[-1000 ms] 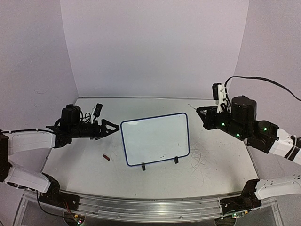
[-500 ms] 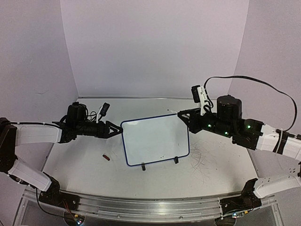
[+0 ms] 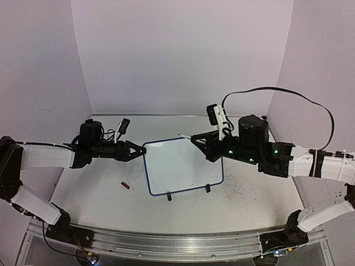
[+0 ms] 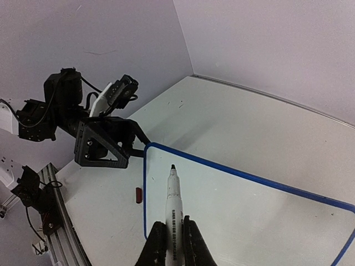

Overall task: Write a sentence on the whiteboard
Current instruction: Hold the whiteboard at the center of the board.

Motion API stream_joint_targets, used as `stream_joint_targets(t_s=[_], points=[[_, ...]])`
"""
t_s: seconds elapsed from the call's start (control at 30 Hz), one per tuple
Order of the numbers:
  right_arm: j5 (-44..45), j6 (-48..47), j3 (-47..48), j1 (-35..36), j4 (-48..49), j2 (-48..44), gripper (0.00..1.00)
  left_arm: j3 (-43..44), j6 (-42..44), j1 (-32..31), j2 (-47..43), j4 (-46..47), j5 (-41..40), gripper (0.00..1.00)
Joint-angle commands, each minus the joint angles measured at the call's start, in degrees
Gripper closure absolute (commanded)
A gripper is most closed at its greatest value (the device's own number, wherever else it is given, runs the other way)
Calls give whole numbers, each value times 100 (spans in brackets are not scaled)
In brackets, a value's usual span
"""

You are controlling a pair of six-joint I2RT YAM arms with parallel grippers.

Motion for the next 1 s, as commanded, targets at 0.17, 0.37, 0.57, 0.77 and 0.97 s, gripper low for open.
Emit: stream_joint_targets(t_s=[0.17, 0.37, 0.57, 0.77, 0.97], points=[[-95, -64, 492, 192, 637, 468, 100, -51, -421, 14, 294, 1173, 749, 17], [-136, -156, 805, 323, 444, 843, 100, -281, -450, 13, 246, 1377, 810, 24], [-15, -238, 1141, 502, 160, 1321, 100, -357, -502, 12, 475, 1626, 796, 40], [209, -231, 1580, 699, -141, 1864, 100, -220, -525, 13, 775, 1870, 876, 58], [740, -117, 1853, 843, -273, 2287, 100, -123, -363, 12, 1129, 1918, 1007, 78]])
